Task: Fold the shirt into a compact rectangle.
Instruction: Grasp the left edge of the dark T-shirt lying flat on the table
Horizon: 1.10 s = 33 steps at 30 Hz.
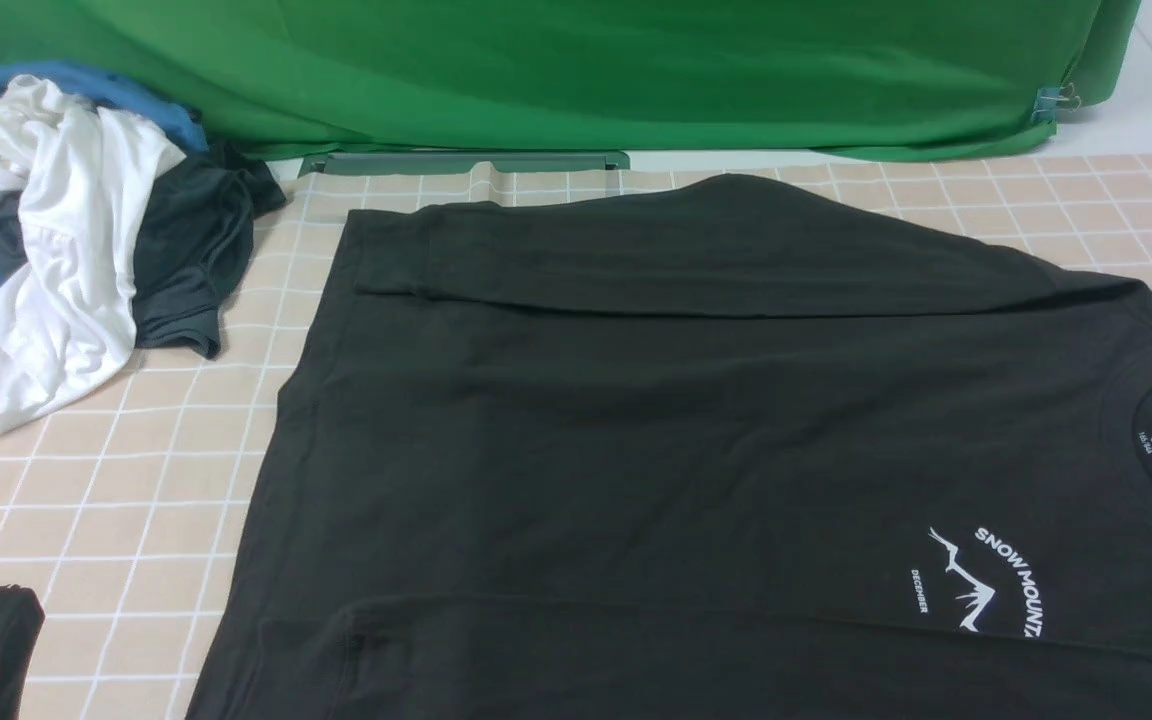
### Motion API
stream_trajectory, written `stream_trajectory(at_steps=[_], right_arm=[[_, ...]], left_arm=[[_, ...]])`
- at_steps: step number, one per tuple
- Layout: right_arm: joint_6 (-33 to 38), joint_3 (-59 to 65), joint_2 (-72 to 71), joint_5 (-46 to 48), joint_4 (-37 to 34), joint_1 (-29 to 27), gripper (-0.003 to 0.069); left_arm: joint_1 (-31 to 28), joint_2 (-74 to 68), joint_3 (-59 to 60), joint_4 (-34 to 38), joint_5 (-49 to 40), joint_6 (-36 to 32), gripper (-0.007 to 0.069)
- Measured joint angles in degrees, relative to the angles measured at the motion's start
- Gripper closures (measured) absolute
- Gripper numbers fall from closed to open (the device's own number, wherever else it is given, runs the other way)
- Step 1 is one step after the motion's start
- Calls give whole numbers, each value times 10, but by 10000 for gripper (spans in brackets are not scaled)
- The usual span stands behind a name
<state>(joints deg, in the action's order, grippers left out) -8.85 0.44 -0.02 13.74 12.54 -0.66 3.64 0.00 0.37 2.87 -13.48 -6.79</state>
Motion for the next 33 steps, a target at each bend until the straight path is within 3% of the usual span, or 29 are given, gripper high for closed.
stream_trajectory(at_steps=[11, 16, 18, 24, 28, 33], right_arm=[[0, 0, 0, 0, 0, 0, 412], [0, 0, 0, 0, 0, 0, 412], [0, 0, 0, 0, 0, 0, 412], [0, 0, 0, 0, 0, 0, 412], [0, 0, 0, 0, 0, 0, 412], [0, 0, 0, -1, 0, 0, 412]], left_arm=[[0, 0, 0, 0, 0, 0, 605], [0, 0, 0, -79, 5, -3, 605], [0, 0, 1, -82, 38, -1, 605], [0, 0, 1, 35, 215, 37, 605], [0, 0, 1, 49, 302, 39, 605], [0, 0, 1, 24, 324, 40, 605]])
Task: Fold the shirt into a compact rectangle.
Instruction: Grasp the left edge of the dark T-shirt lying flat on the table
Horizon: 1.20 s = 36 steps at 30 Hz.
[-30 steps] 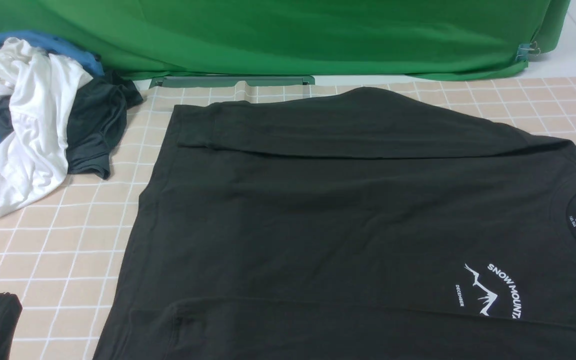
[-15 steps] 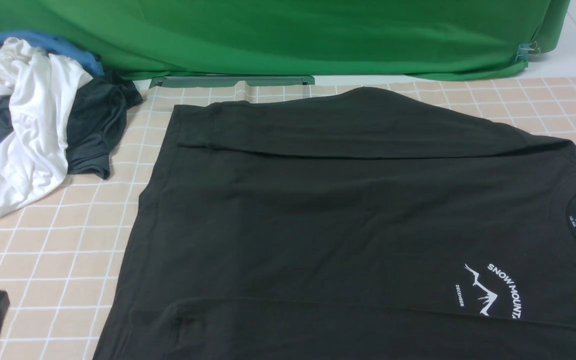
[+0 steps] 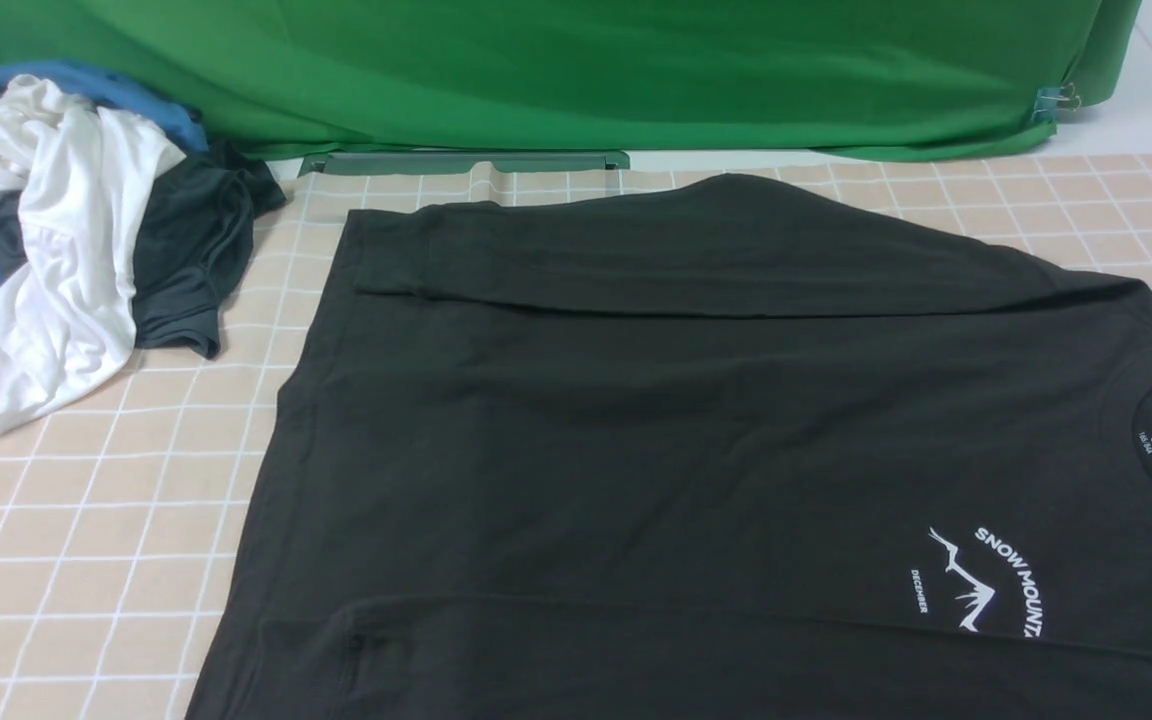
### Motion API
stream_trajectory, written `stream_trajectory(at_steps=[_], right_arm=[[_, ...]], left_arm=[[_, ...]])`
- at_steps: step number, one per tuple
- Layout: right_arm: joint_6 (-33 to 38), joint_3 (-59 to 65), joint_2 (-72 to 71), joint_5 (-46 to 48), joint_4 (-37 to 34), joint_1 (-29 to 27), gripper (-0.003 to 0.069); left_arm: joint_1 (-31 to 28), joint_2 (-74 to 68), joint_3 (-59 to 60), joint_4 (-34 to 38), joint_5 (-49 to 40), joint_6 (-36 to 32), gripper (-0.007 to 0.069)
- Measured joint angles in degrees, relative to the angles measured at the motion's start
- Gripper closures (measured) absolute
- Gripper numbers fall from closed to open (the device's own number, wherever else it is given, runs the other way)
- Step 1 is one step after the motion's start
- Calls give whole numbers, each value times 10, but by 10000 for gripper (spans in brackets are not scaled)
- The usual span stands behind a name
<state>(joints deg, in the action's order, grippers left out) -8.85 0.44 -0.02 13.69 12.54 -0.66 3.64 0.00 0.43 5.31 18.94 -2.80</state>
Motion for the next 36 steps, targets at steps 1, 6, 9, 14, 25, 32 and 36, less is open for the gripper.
stream_trajectory(at_steps=[1, 6, 9, 14, 25, 32, 36], right_arm=[[0, 0, 0, 0, 0, 0, 412], [-5, 0, 0, -29, -20, 0, 412], [-46, 0, 0, -101, -60, 0, 412], [-142, 0, 0, -195, -82, 0, 412], [-186, 0, 0, -228, -83, 0, 424], [-230, -53, 21, -304, -79, 0, 508], [-207, -223, 100, -131, -38, 1, 620]], left_arm=[[0, 0, 0, -2, 0, 0, 605], [0, 0, 0, -20, 32, 15, 605], [0, 0, 0, -20, 40, 28, 605], [0, 0, 0, -22, 37, 28, 605], [0, 0, 0, -8, 59, 8, 605], [0, -55, -86, 30, 90, 31, 605], [0, -186, -273, 34, -198, 42, 605]])
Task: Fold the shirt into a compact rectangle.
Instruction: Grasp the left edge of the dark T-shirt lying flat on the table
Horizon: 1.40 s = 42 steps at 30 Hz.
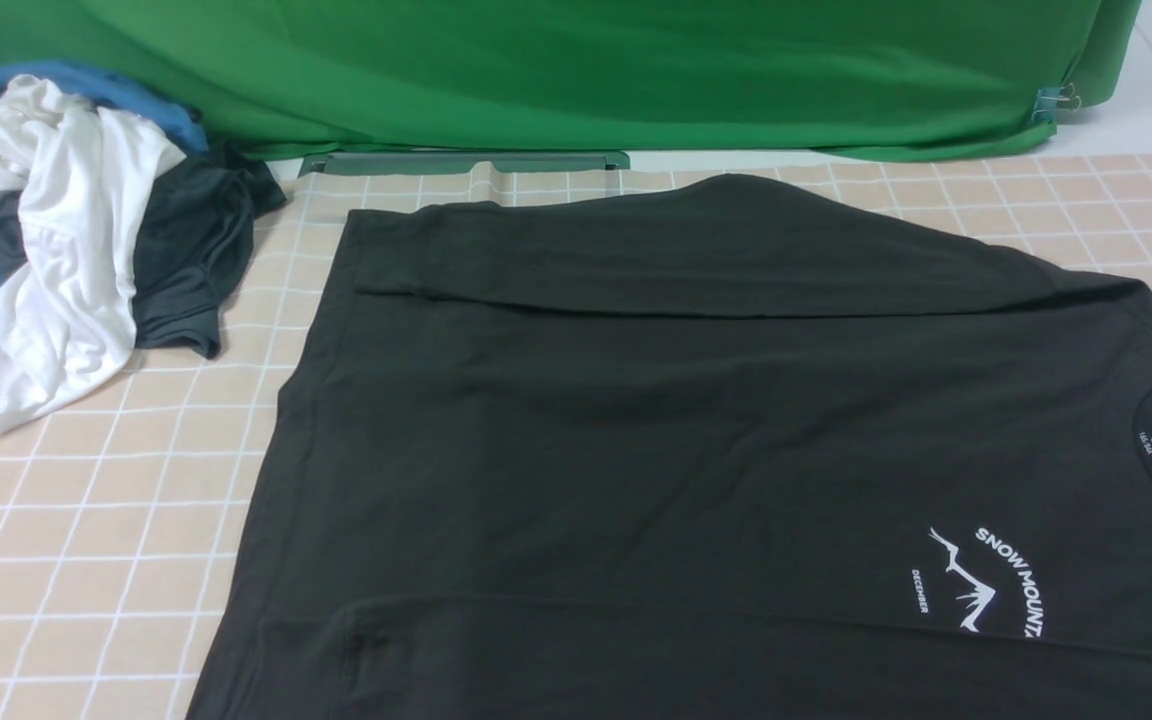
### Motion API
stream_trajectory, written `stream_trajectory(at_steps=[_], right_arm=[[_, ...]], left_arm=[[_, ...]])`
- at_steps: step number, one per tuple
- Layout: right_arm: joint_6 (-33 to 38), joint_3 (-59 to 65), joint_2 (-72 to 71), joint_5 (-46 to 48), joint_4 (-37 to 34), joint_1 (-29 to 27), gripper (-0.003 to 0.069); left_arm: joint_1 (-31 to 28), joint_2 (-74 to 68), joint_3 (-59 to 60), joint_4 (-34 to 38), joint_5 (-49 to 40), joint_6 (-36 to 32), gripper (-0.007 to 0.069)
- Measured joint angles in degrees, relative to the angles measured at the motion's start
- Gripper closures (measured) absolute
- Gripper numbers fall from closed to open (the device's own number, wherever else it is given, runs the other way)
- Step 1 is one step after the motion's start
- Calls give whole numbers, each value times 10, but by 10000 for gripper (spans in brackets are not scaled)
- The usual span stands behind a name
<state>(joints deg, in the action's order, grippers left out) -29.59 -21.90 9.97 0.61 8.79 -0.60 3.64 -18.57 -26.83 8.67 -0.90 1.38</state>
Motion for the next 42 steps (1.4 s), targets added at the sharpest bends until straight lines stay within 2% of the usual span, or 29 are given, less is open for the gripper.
stream_trajectory(at_steps=[1, 2, 6, 8, 10, 14, 17, 19, 22, 25, 28, 36, 38, 42], right_arm=[[4, -17, 11, 11, 1, 0, 620], [44, -84, 59, 107, 4, 6, 621], [168, -210, 180, 338, -21, 31, 620], [211, -252, 239, 442, -41, 42, 620], [258, -276, 299, 530, -82, 59, 620], [319, -274, 360, 577, -158, 81, 620], [355, -259, 380, 572, -217, 97, 620], [375, -247, 387, 556, -247, 109, 620], [386, -237, 389, 538, -262, 122, 620], [388, -233, 389, 530, -266, 129, 620], [389, -232, 389, 515, -268, 130, 620], [390, -230, 389, 493, -268, 130, 621], [390, -230, 389, 490, -268, 130, 621], [390, -230, 389, 486, -268, 130, 621]], left_arm=[[0, -9, -9, 0, -33, 0, 605], [0, -79, -79, 1, -161, -1, 605], [0, -258, -197, 7, -416, -28, 605], [0, -332, -212, 14, -484, -55, 605], [3, -407, -207, 18, -514, -84, 605], [36, -482, -168, 19, -498, -98, 607], [90, -529, -129, 13, -455, -98, 607], [123, -558, -117, -1, -432, -73, 607], [138, -595, -114, -27, -414, -33, 604], [139, -618, -114, -46, -406, -25, 599], [139, -646, -114, -69, -385, -19, 524], [139, -686, -114, -73, -320, -17, 237], [139, -691, -114, -73, -317, -17, 204], [139, -696, -114, -61, -317, -37, 211]])
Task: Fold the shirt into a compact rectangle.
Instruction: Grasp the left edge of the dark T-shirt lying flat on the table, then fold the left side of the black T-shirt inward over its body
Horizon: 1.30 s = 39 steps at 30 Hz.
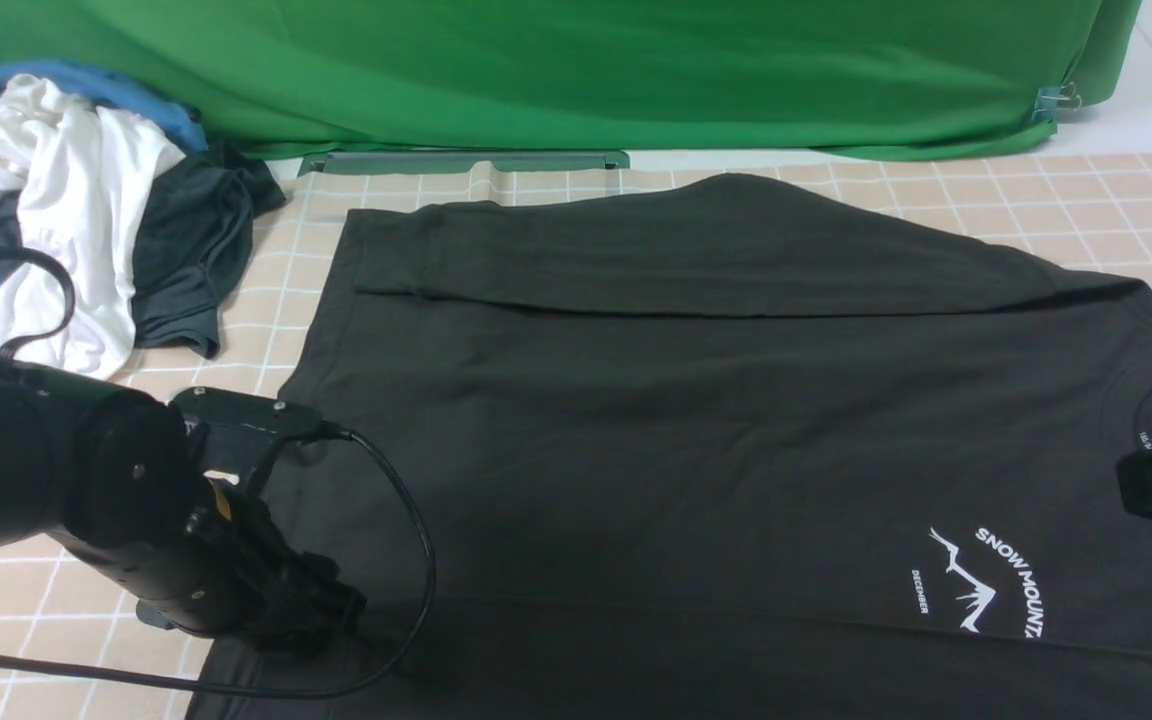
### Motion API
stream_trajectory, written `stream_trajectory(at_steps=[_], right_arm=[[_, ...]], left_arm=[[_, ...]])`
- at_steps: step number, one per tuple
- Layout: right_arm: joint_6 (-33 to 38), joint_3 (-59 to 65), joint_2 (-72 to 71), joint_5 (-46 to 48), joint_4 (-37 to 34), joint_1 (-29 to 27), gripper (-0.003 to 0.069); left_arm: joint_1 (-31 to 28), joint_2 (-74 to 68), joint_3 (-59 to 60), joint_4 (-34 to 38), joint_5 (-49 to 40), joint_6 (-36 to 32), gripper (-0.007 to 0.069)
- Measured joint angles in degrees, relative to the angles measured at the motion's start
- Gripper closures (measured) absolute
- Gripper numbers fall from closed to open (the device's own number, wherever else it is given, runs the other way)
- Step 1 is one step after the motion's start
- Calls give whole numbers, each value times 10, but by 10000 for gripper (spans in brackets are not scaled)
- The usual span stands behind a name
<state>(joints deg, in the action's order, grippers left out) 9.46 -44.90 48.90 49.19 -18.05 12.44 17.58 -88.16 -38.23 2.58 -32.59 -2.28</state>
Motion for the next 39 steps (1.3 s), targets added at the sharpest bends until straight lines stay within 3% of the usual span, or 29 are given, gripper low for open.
stream_trajectory(at_steps=[4, 6, 9, 16, 25, 39], right_arm=[[0, 0, 0, -2, 0, 0, 621], [0, 0, 0, -3, 0, 0, 621], [1, 0, 0, -3, 0, 0, 621], [3, 0, 0, -3, 0, 0, 621], [5, 0, 0, -6, 0, 0, 617], [5, 0, 0, -23, 0, 0, 614]], left_arm=[[0, -1, 0, 30, -5, -27, 323], [0, -1, 0, 50, -11, -51, 478], [0, 0, -3, 57, -25, -63, 582], [0, 37, -56, 57, -95, -68, 591], [0, 62, -206, 49, -115, -59, 591], [0, -93, -347, -81, -58, -8, 591]])
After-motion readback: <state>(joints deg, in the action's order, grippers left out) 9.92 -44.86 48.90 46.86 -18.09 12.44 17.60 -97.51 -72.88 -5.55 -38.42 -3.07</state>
